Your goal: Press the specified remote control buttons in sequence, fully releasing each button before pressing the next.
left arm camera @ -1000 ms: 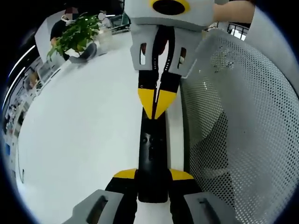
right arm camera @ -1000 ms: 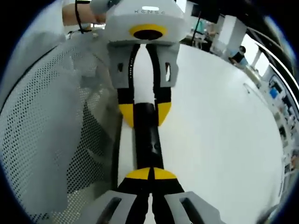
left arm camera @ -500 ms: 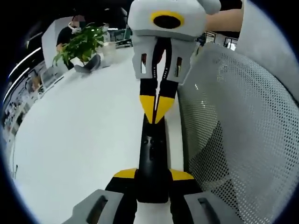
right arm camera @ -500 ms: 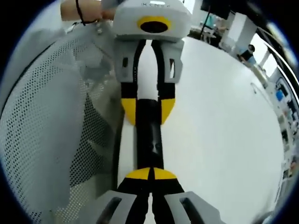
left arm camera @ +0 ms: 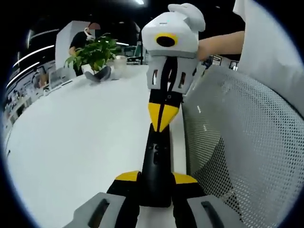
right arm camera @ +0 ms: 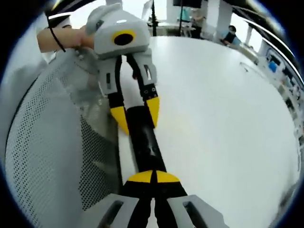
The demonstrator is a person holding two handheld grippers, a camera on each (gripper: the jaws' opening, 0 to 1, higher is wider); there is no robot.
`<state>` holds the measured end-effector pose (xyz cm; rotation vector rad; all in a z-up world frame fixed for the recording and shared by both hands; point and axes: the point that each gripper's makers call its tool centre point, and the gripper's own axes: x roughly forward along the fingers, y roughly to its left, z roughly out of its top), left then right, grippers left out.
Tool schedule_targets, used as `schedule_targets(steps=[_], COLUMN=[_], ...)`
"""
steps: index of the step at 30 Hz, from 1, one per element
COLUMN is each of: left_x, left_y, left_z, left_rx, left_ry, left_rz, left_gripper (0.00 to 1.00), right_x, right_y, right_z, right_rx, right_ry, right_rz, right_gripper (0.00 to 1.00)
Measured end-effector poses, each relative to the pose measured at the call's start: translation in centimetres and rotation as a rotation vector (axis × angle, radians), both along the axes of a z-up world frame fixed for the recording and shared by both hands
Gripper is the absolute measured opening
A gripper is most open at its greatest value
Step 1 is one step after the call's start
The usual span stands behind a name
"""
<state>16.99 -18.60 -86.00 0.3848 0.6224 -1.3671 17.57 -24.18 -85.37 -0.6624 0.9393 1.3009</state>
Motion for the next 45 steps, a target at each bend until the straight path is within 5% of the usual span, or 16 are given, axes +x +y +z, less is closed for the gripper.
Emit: schedule_targets(steps=[6,17,21,37,40,45], left_x=[-0.1,-0.1,-0.1,-0.1,-0.1,-0.1], left_y=[-0.1,-0.1,-0.1,0.0,-0.1,-0.1], left_z=[0.0,0.0,0.1,0.0,-0.1,-0.1], left_rx=[0.002,0.002,-0.001,0.024,0.026,0.03], left_ry=[-0.007,-0.005,0.002,-0.039,-0.044,-0.05], left_rz=[0.0,0.009,0.014,-0.016,-0.018,-0.023], left_gripper=[0.24,0.25,0.25,0.24,0.24,0.24], right_x=[-0.3,-0.6,-0.2,-0.3,-0.5,-0.4], right_y=[0.1,0.2,0.1,1.2,1.1,1.3], right_z=[0.0,-0.2,-0.1,0.1,0.0,-0.2], right_rx=[0.001,-0.04,-0.01,0.058,-0.008,-0.062], right_ry=[-0.027,-0.215,-0.128,-0.098,-0.132,-0.095], right_rz=[0.0,0.107,-0.051,0.034,0.138,0.144], right_gripper=[0.0,0.0,0.0,0.0,0.0,0.0])
